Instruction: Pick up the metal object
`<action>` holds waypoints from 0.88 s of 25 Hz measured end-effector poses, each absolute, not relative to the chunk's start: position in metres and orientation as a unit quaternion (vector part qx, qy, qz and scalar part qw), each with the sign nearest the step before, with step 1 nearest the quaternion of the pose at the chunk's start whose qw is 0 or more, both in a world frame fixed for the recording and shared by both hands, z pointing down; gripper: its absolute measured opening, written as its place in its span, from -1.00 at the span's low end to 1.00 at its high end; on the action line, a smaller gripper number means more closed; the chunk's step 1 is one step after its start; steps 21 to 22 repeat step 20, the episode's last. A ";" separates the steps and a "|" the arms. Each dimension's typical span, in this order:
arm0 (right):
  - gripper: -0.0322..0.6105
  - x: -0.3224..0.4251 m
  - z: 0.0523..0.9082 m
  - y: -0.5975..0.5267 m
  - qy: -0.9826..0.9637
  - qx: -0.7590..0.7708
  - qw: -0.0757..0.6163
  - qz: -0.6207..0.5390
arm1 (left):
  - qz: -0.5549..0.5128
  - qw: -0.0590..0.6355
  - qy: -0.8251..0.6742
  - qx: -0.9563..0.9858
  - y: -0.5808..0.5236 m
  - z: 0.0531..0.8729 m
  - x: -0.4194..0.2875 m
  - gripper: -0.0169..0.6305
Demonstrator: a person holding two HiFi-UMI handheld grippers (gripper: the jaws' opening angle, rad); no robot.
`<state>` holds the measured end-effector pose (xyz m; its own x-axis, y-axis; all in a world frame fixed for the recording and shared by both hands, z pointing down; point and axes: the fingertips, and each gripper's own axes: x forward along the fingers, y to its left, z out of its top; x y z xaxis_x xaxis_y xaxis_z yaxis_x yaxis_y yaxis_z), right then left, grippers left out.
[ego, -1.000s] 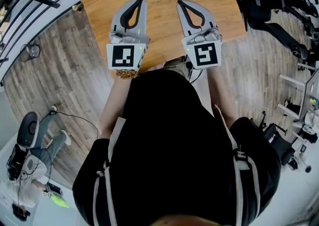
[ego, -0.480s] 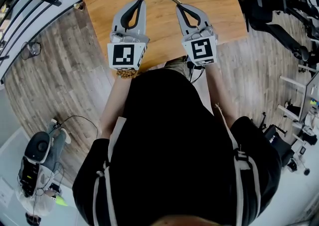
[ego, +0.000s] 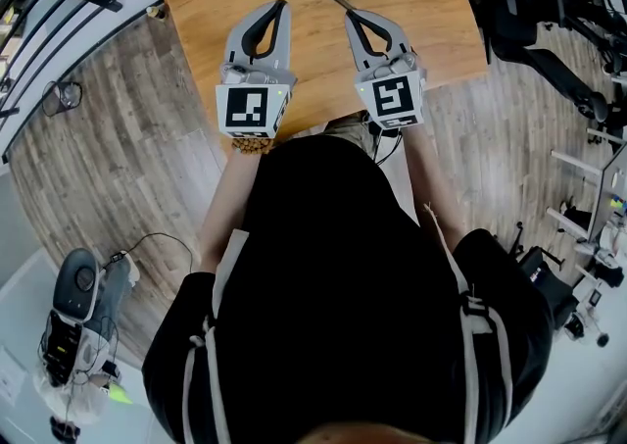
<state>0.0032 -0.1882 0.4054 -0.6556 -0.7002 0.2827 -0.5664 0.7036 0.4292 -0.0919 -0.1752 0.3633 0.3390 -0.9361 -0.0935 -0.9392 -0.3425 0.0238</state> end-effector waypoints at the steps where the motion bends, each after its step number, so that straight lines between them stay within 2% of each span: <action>1: -0.91 0.003 0.406 -0.188 -0.897 0.353 0.218 -0.153 | 0.045 0.017 0.573 -0.818 -0.175 0.364 -0.092 -0.92; 22: -0.91 0.012 0.424 -0.190 -0.899 0.353 0.223 -0.131 | 0.036 0.001 0.573 -0.819 -0.174 0.380 -0.086 -0.92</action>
